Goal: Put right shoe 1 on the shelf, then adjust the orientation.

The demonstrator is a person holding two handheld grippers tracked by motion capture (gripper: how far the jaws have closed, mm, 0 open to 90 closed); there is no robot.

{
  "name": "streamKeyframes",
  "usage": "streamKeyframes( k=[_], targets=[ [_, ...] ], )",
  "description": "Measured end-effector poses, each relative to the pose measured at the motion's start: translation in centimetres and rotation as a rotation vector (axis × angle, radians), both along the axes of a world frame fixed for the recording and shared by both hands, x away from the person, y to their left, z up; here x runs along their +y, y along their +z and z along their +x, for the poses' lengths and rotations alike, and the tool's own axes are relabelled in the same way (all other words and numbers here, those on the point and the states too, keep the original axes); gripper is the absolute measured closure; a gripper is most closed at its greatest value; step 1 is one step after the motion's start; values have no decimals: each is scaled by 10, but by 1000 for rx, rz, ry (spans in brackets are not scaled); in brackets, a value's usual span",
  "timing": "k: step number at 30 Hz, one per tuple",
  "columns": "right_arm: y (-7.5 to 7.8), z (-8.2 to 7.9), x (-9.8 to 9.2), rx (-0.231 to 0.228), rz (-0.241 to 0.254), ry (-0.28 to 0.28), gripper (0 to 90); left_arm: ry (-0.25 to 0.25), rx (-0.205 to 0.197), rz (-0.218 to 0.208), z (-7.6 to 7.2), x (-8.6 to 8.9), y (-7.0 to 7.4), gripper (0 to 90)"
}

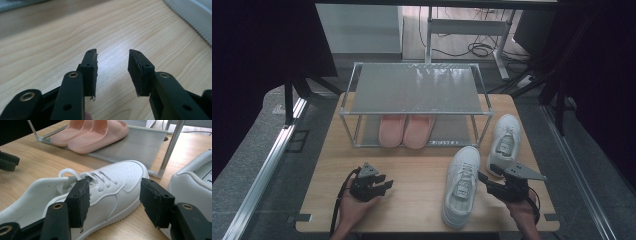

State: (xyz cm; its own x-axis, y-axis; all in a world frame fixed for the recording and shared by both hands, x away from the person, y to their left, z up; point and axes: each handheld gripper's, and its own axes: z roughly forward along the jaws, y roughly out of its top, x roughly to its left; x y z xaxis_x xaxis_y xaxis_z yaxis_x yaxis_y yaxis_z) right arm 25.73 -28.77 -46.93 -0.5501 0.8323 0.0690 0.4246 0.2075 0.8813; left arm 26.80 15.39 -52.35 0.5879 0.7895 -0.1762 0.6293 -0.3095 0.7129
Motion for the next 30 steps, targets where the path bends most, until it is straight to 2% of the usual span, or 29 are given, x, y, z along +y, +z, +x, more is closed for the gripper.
streamKeyframes(
  k=[14, 19, 26, 30],
  targets=[
    [2, -4, -1, -8, 11, 2, 427, -1, -3, -2, 1, 0, 1, 583],
    [1, -5, -2, 2, 21, 0, 449, -3, 0, 0, 2, -1, 0, 578],
    [3, -6, 3, 15, 49, 30, 530, 8, -7, -5, 0, 2, 1, 573],
    [6, -8, 7, 10, 60, 65, 629, 10, -10, -9, 0, 3, 2, 573]
  ],
)
